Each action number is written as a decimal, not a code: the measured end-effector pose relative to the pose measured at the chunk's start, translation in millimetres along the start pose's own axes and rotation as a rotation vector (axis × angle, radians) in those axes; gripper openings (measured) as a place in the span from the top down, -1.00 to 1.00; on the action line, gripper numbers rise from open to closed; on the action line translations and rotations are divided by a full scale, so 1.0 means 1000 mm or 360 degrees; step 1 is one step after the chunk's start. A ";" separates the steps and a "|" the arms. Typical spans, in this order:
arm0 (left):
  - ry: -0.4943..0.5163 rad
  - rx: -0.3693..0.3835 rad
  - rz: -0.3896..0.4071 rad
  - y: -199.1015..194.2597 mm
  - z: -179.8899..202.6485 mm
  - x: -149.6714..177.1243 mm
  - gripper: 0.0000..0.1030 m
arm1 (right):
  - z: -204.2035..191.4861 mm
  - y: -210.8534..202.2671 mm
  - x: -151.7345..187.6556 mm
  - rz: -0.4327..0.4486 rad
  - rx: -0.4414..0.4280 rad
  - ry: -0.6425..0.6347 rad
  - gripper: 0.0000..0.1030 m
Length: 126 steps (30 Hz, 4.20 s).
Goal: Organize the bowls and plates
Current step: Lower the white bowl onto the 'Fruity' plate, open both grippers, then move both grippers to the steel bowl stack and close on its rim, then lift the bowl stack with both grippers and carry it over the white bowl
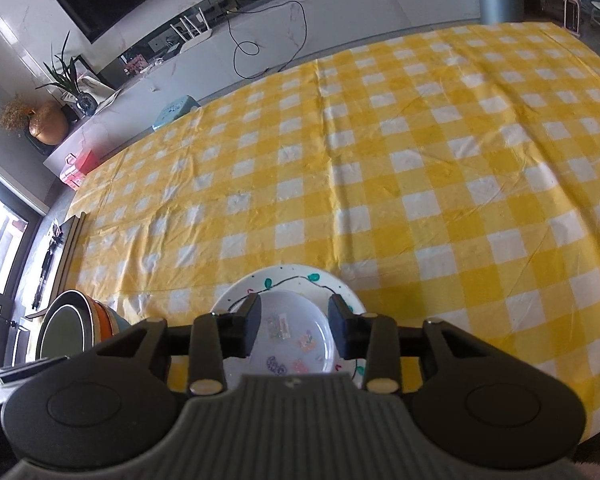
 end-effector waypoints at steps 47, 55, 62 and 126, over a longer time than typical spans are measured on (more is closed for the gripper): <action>-0.0533 -0.0019 -0.0232 0.000 -0.168 0.020 -0.12 | -0.160 0.067 0.064 -0.0507 -0.0157 -0.0109 -0.25; -0.0668 0.0065 -0.0285 0.015 -0.170 0.031 0.10 | -0.157 0.076 0.068 -0.0550 -0.0215 -0.0033 -0.13; -0.0752 0.0123 -0.0274 0.017 -0.170 0.033 0.19 | -0.155 0.081 0.070 -0.0593 -0.0287 0.0087 0.10; -0.0427 0.0368 -0.0382 0.052 0.009 0.007 0.22 | 0.024 0.011 0.011 -0.0408 -0.0162 0.0409 0.18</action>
Point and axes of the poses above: each gripper's, at about its wrist camera, not at the fingertips, and y roughly the way its jaws point, z to its right, x to its underside, the point moved 10 cm from there along y, roughly the way its jaws point, and after that the axes turned 5 degrees about x, right-handed, at the moved point
